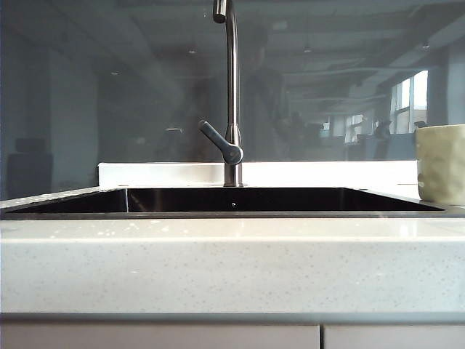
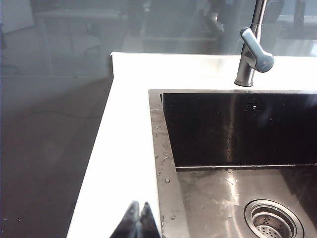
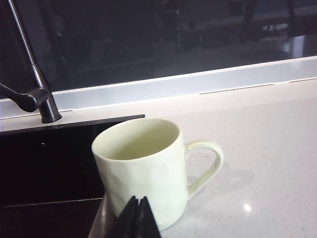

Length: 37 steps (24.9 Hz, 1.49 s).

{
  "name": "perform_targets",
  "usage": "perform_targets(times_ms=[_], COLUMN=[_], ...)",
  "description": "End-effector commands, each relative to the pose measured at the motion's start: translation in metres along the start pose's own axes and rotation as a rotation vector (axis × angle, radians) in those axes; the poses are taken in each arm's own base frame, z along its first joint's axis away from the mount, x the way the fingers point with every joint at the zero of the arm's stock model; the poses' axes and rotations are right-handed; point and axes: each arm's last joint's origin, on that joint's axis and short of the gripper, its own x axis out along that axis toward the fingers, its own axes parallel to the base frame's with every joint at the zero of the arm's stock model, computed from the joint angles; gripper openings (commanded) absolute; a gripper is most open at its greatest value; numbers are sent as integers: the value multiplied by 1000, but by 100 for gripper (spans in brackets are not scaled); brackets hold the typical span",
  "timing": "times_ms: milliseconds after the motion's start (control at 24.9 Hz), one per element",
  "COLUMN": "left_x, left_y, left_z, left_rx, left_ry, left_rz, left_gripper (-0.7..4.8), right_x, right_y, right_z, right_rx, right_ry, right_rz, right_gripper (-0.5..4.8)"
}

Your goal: Pick up the mug next to the sink, go to the faucet to get some water, pour the water into the sink, and finally put the mug back to its place.

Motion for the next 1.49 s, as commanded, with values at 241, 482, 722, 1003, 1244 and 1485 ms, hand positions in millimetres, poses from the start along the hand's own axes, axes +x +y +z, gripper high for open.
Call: perform_targets(times_ms=[241, 482, 722, 1003, 1244, 1485], left_x=[0, 0, 0, 0, 0, 0], left_y=[0, 0, 0, 0, 0, 0], left_z=[2, 2, 2, 2, 2, 2], left_rx=[-2, -1, -13, -12, -9, -9], left_ry=[-14, -16, -15, -15, -15, -15], left_rz=[3, 3, 2, 4, 11, 11], left_gripper=[-5, -5, -5, -5, -5, -4], right_x=[0, -1, 1, 37, 84, 111], right_y=[0, -6, -6, -26, -56, -65], right_z=[1, 6, 16, 16, 16, 6], right_rx=[1, 4, -83, -183, -193, -207], right_ry=[-20, -84, -132, 88, 179, 232], right_rz=[-3, -213, -258, -187, -51, 33], right_gripper=[-1, -1, -1, 98, 223, 223])
